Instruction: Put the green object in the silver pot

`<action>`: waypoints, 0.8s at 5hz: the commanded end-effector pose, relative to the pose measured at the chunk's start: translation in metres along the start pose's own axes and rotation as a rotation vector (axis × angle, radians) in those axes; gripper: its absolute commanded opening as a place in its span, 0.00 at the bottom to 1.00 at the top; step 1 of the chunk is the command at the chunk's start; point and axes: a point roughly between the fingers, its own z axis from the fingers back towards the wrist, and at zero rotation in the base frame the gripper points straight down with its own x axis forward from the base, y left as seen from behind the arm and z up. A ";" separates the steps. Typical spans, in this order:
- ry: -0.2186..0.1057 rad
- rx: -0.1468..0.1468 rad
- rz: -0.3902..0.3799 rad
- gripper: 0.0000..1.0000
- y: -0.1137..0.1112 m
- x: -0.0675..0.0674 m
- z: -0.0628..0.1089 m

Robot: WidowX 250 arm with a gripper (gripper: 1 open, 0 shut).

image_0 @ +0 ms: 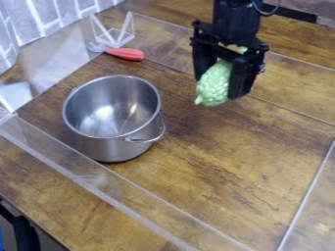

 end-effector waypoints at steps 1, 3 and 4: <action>-0.124 0.015 0.026 0.00 0.009 -0.011 0.045; -0.166 0.026 0.071 0.00 0.021 -0.035 0.062; -0.181 0.035 0.107 0.00 0.030 -0.050 0.059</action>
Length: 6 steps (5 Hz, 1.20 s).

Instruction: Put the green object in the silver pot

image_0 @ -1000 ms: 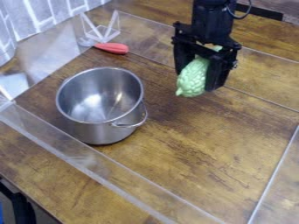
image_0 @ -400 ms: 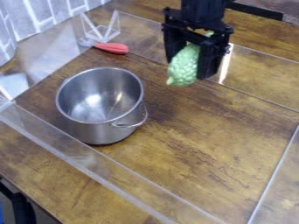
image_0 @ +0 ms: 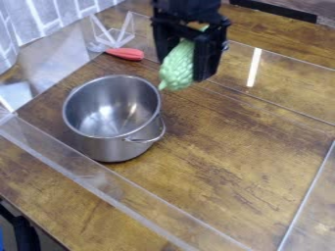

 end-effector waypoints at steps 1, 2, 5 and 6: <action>-0.110 0.028 0.060 0.00 0.016 -0.015 0.027; -0.130 0.033 0.080 0.00 0.007 -0.015 0.024; -0.128 0.034 0.095 0.00 -0.011 -0.015 0.019; -0.120 0.036 0.104 0.00 -0.010 -0.018 0.019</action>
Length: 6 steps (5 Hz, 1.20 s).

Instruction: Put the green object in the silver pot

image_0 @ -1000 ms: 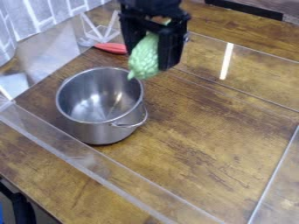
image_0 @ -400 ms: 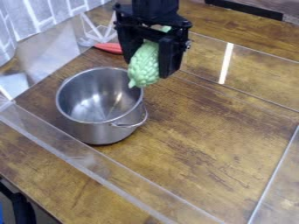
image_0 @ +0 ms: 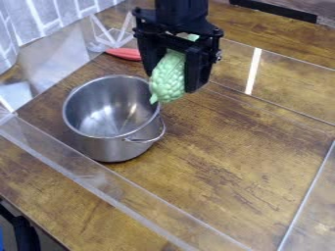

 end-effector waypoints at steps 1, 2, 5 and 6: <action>-0.069 0.006 0.000 0.00 -0.002 -0.006 0.024; -0.061 0.008 0.005 0.00 -0.002 -0.008 0.025; -0.019 0.019 0.091 0.00 0.017 -0.039 0.017; -0.006 0.024 0.123 0.00 0.024 -0.047 0.013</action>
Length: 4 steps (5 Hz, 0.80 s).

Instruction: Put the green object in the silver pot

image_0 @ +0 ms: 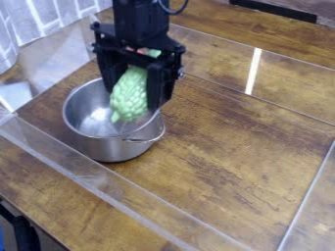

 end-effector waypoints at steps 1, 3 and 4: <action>-0.050 0.007 0.044 1.00 0.010 -0.005 0.009; 0.004 0.022 0.074 1.00 0.014 -0.007 -0.011; 0.011 0.027 0.147 1.00 0.022 -0.003 -0.023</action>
